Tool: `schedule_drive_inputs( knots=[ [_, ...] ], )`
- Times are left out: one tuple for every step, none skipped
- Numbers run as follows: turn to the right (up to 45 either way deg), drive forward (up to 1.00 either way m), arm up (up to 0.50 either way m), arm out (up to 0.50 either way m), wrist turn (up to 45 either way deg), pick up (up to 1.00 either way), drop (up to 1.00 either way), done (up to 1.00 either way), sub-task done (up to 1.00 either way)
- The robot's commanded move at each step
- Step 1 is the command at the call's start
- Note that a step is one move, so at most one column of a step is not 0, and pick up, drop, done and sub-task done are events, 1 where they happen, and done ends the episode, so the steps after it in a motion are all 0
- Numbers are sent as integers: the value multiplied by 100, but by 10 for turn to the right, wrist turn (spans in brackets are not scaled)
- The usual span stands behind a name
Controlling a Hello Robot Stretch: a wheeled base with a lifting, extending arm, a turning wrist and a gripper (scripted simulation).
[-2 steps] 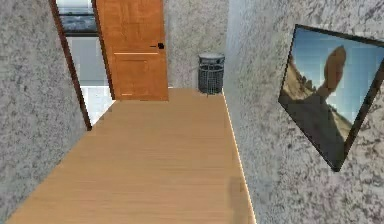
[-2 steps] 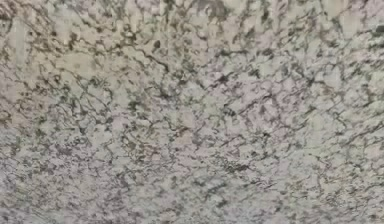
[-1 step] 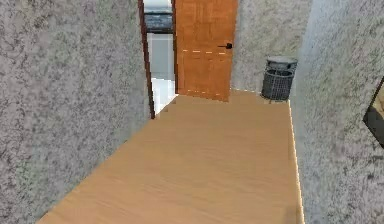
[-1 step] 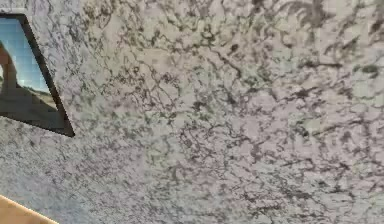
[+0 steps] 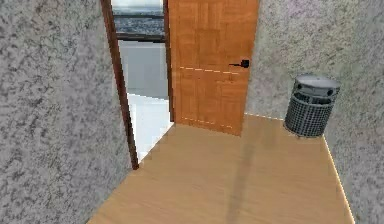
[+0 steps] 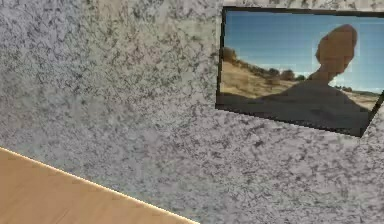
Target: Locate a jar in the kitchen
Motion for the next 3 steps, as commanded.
schedule_drive_inputs(
  knots=[
    [0,100,0,0,0,0,0,0,0],
    [-30,0,0,0,0,0,0,0,0],
    [0,75,0,0,0,0,0,0,0]
  ],
)
